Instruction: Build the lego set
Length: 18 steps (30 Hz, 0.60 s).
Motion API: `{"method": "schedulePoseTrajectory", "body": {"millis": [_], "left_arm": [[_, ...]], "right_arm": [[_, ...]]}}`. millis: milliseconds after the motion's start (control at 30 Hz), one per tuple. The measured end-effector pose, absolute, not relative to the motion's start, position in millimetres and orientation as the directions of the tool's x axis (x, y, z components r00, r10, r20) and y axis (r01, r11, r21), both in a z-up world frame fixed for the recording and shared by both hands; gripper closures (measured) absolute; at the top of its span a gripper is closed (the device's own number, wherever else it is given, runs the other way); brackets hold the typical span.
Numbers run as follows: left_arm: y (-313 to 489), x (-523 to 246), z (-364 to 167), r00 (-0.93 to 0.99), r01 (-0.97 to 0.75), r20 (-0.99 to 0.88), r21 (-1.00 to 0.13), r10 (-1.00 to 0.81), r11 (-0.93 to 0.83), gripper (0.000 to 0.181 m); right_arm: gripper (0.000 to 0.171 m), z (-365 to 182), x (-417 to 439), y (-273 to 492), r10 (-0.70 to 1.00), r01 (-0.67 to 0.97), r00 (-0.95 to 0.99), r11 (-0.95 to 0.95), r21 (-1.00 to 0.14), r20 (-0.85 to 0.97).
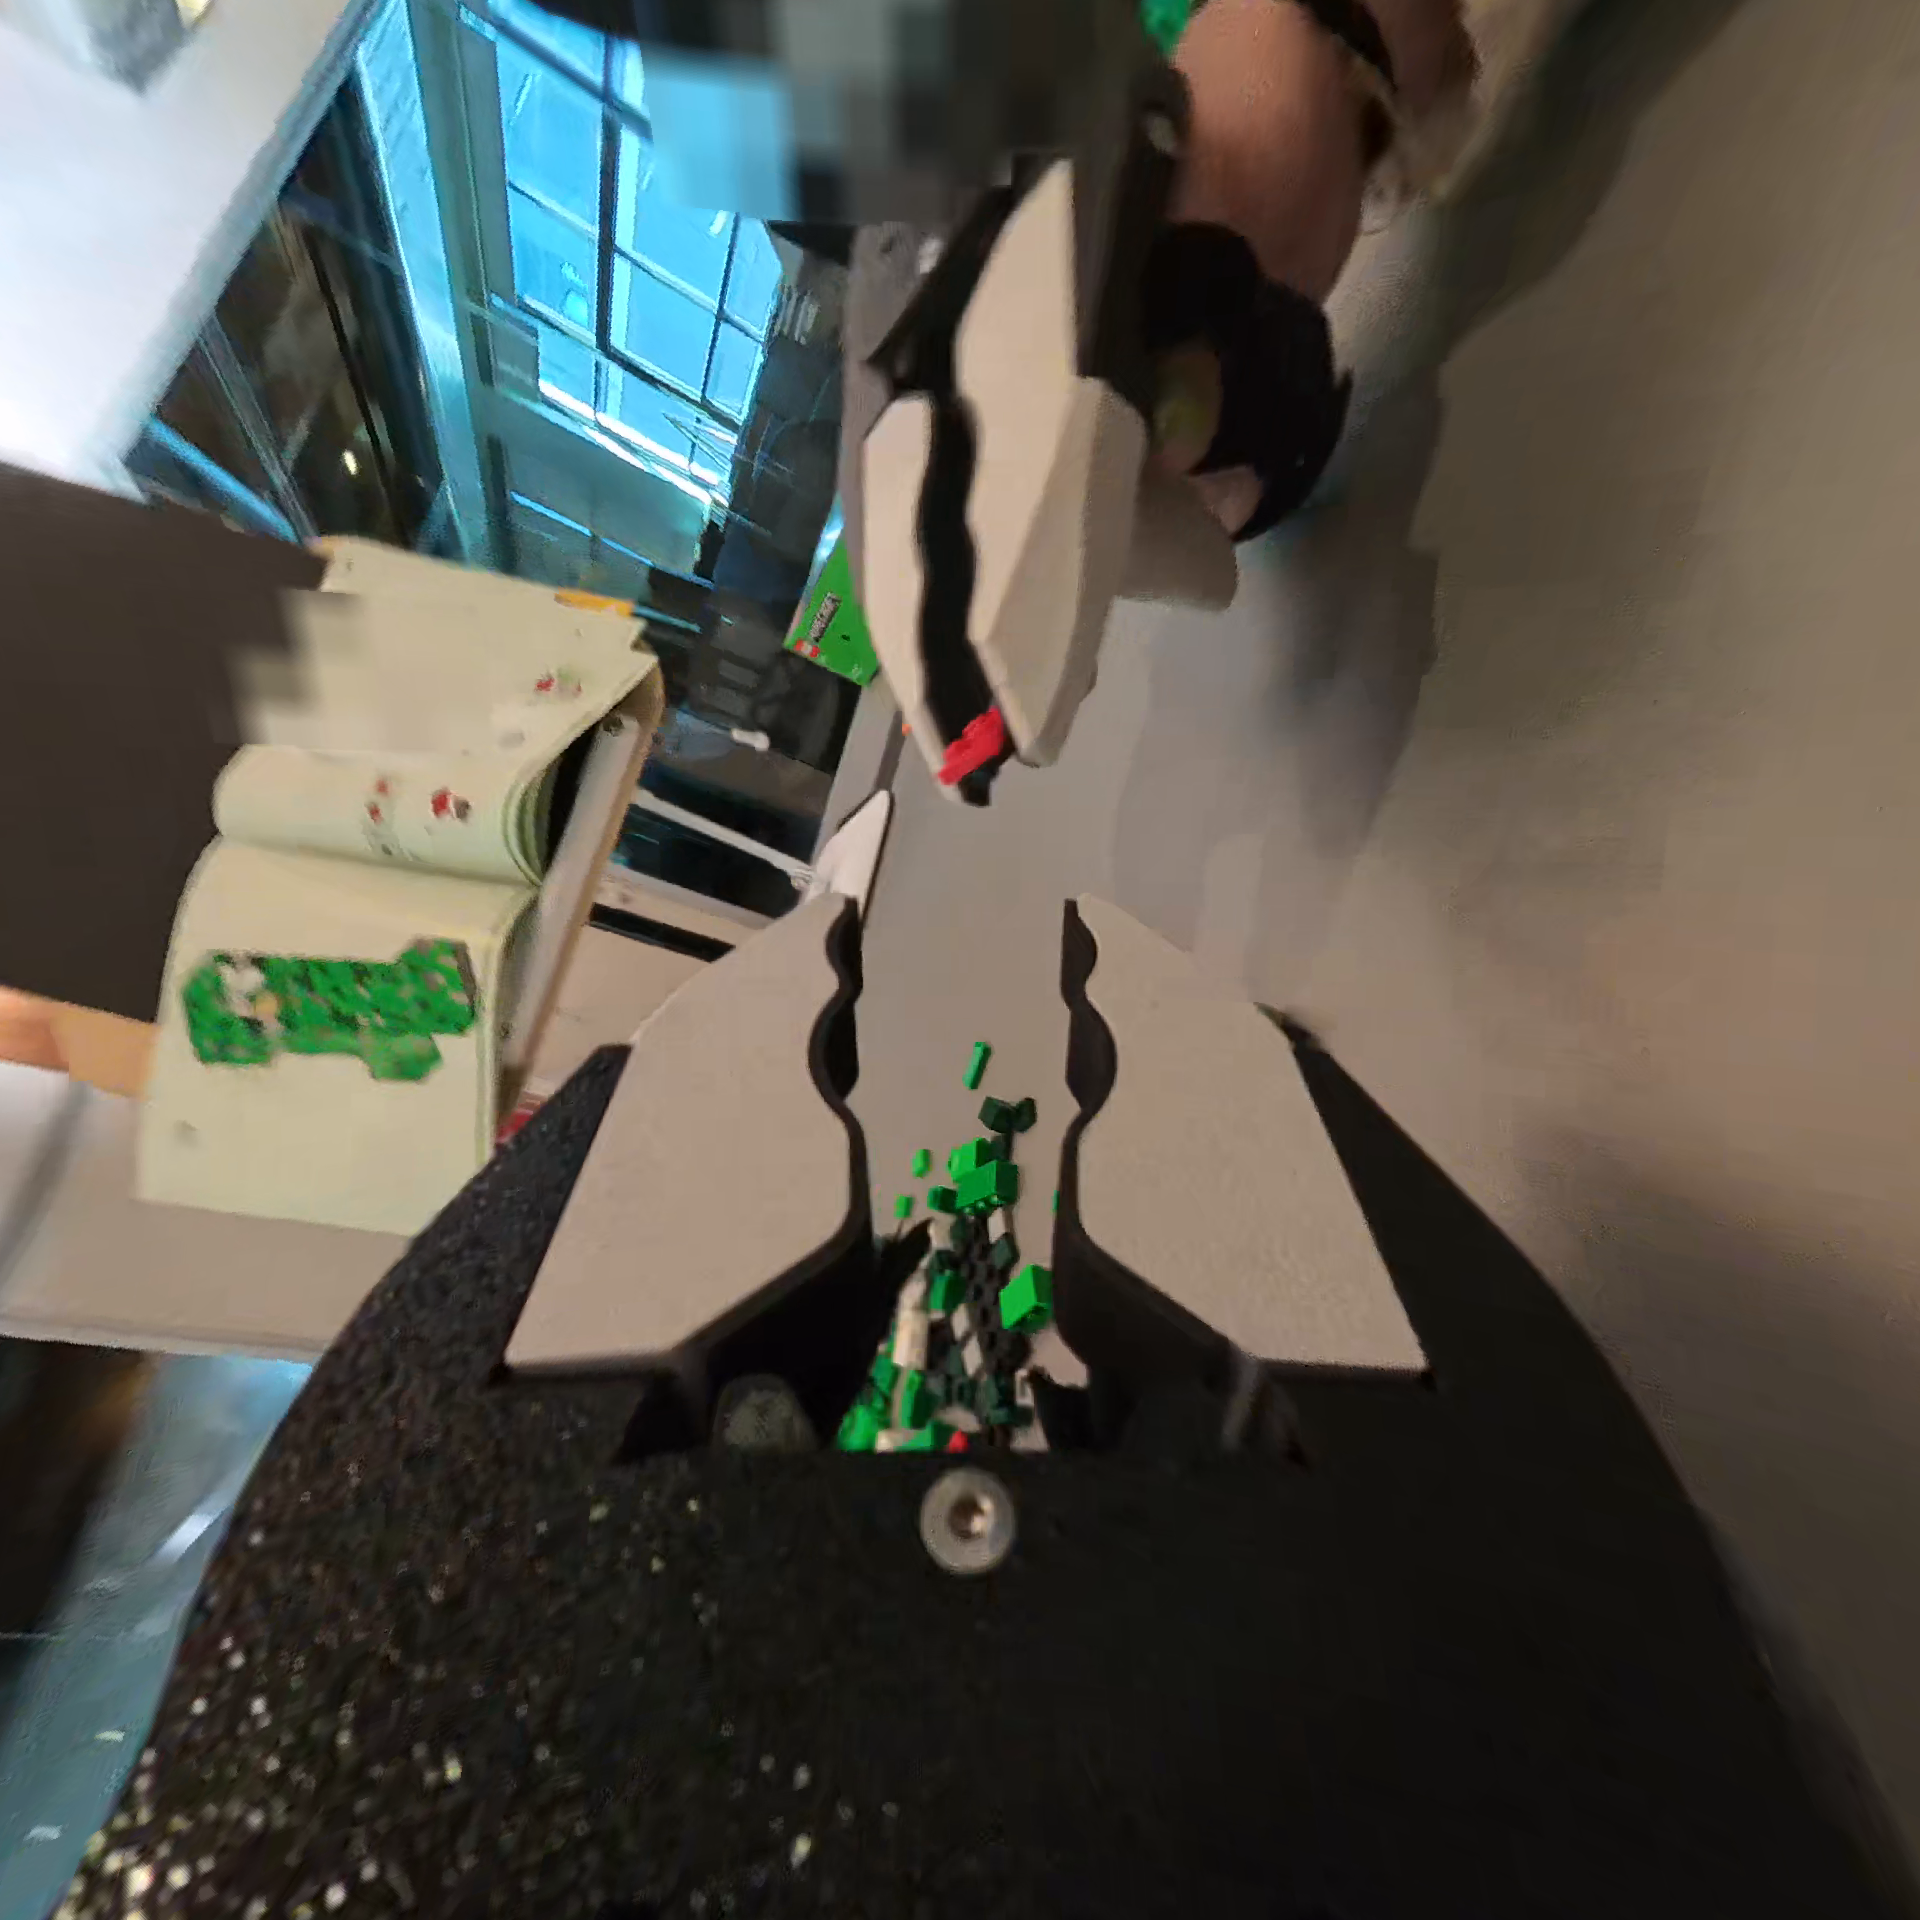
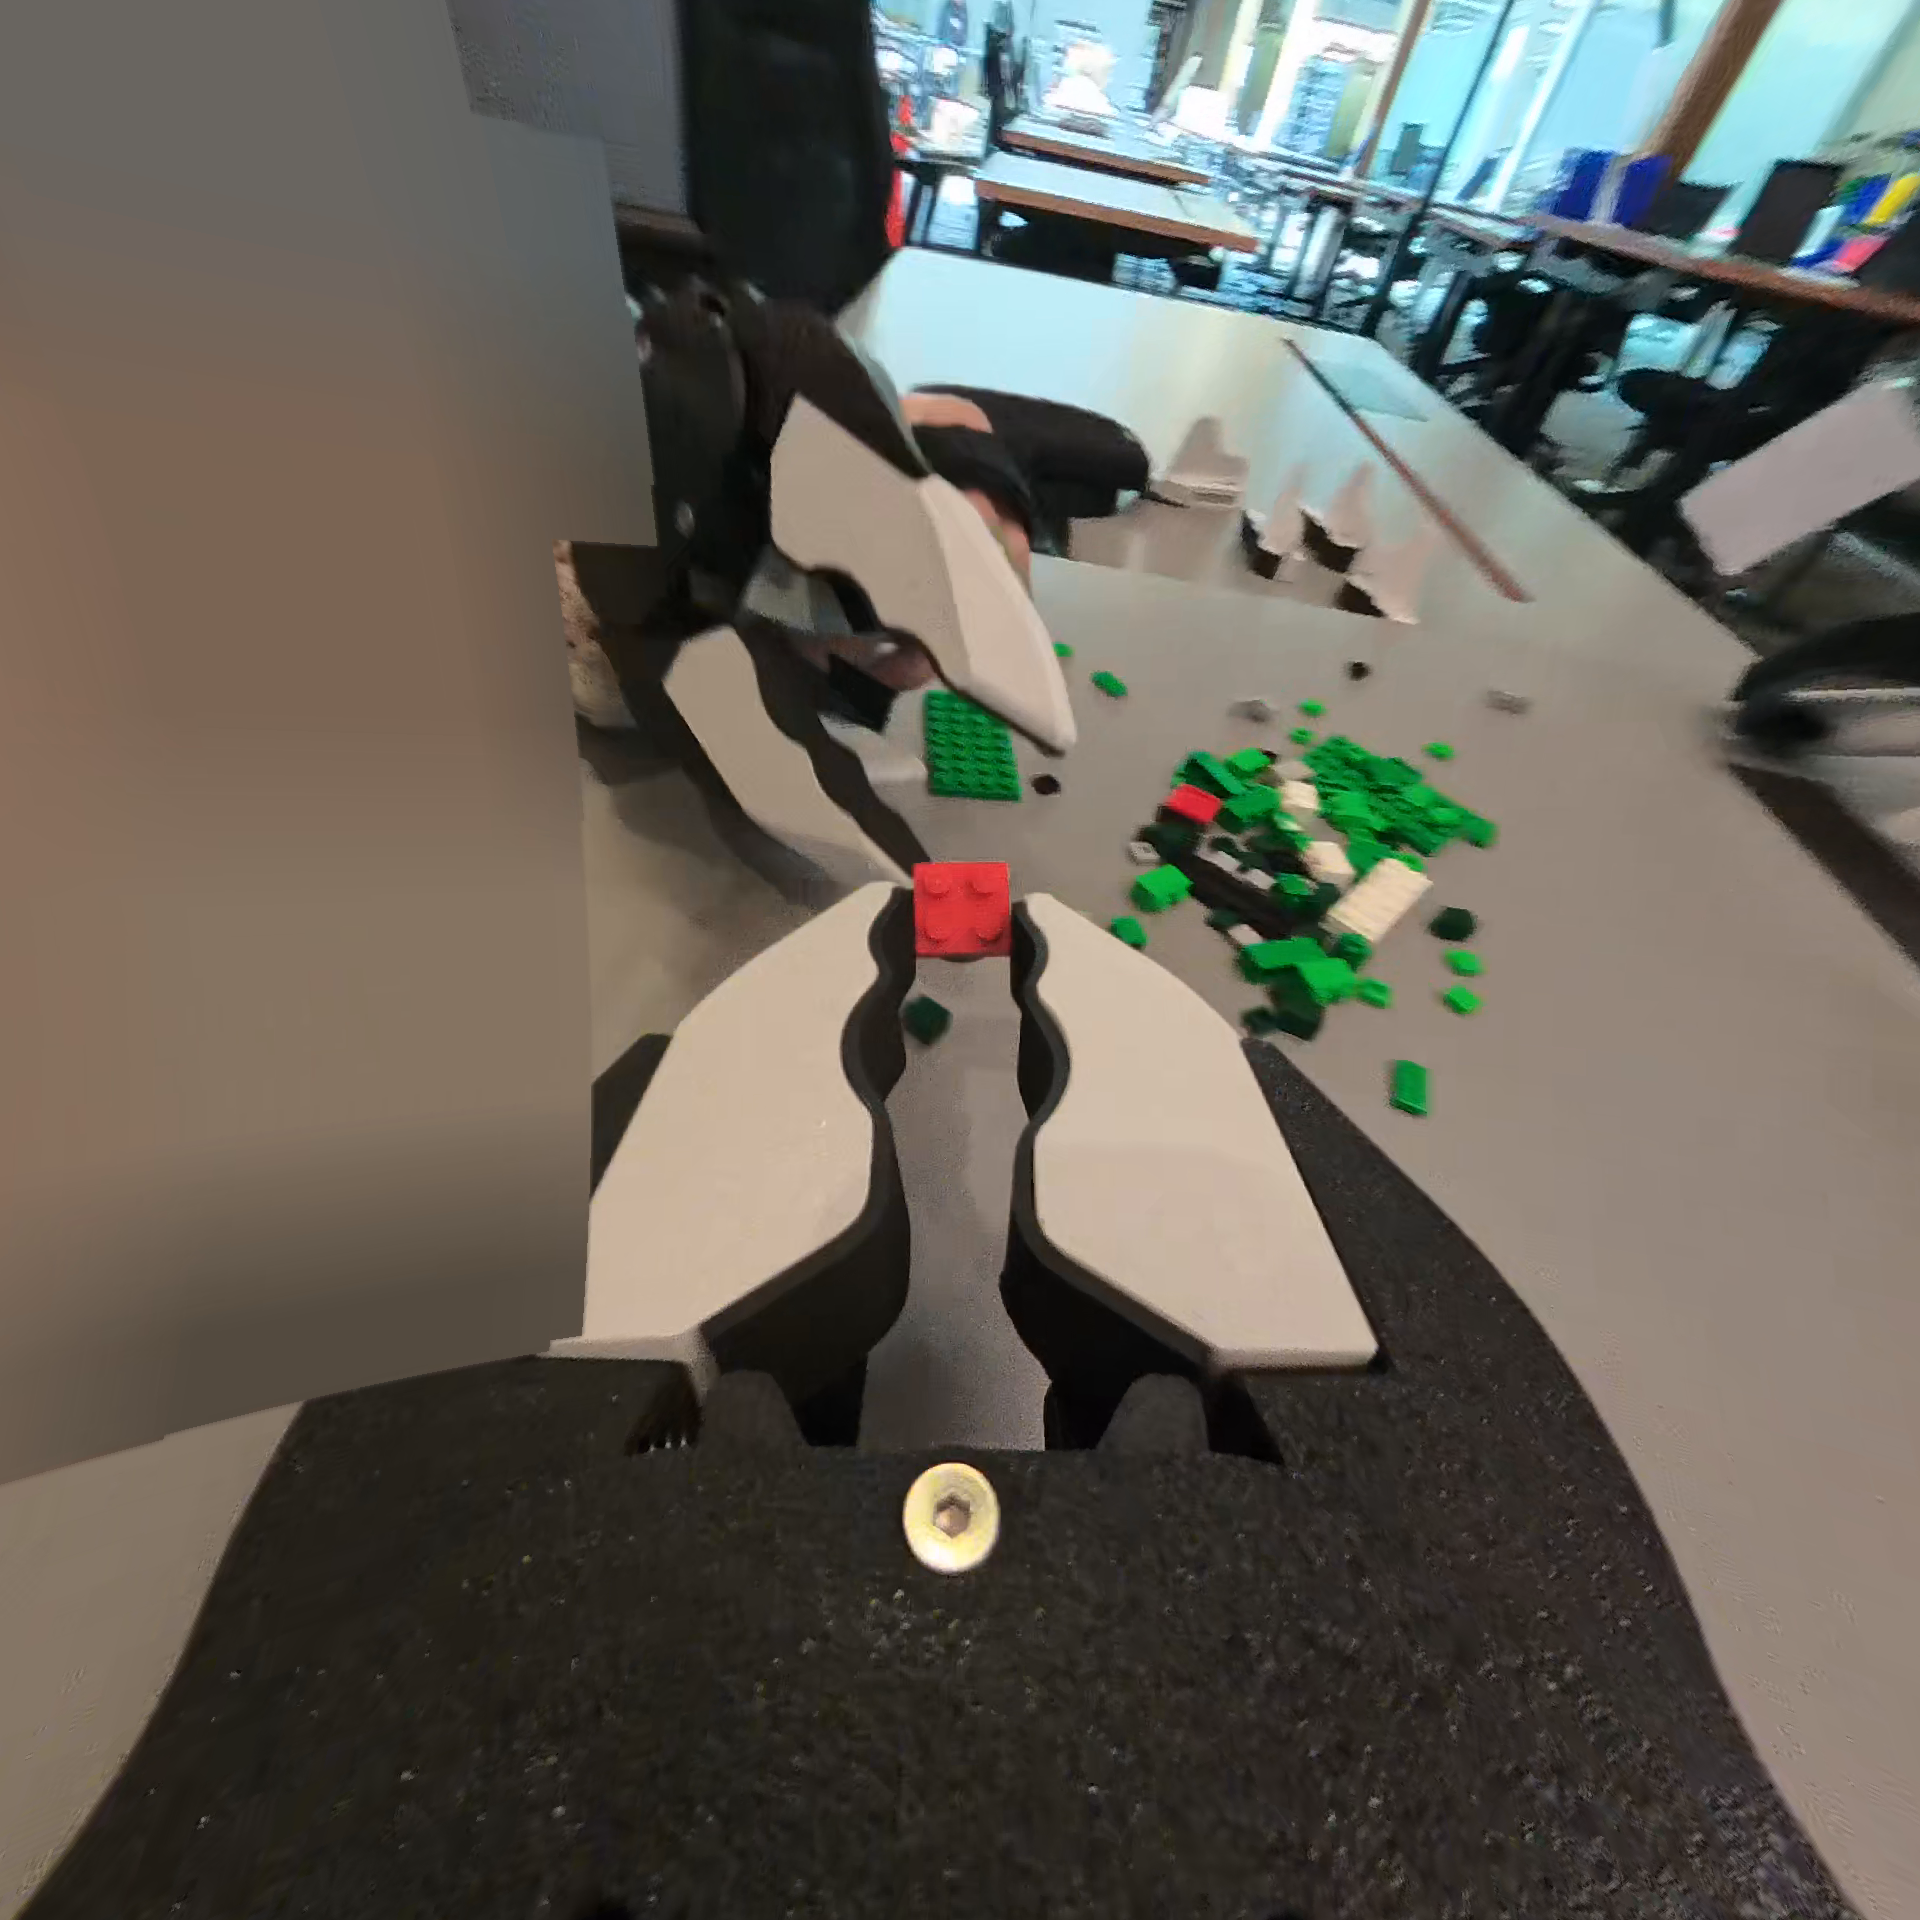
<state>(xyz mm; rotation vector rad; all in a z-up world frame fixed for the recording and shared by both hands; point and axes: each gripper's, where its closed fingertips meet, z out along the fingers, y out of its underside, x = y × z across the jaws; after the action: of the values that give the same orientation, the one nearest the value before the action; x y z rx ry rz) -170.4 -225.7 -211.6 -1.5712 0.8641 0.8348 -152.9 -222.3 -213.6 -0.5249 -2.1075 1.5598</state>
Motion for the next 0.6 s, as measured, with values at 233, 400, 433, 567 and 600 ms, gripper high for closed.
{"method": "schedulePoseTrajectory", "body": {"millis": [233,400,433,567,600], "left_arm": [[-223.0,-150.6,-214.9,0.393,-0.919,-0.912,-0.387,-0.114,-0.071,0.144],[-221.4,-147.5,-215.3,0.392,-0.920,-0.913,-0.388,-0.114,-0.057,0.154],[-221.3,-146.4,-214.5,0.379,-0.925,-0.919,-0.376,-0.107,-0.051,0.158],[-222.0,-142.1,-214.4,0.296,-0.955,-0.951,-0.294,-0.092,-0.027,0.166],[-221.8,-141.5,-215.3,0.279,-0.960,-0.956,-0.279,-0.094,-0.023,0.167]], "right_arm": [[0.154,-218.5,-144.2,-238.0,0.491,0.068,-0.868,0.252,-0.965,0.067],[0.155,-220.4,-142.6,-240.3,0.481,0.070,-0.874,0.264,-0.962,0.068],[0.155,-221.3,-141.2,-241.6,0.471,0.075,-0.880,0.269,-0.960,0.063],[0.154,-223.6,-137.3,-244.7,0.444,0.095,-0.895,0.275,-0.957,0.038],[0.154,-223.9,-137.1,-244.8,0.441,0.099,-0.897,0.276,-0.956,0.035]]}}
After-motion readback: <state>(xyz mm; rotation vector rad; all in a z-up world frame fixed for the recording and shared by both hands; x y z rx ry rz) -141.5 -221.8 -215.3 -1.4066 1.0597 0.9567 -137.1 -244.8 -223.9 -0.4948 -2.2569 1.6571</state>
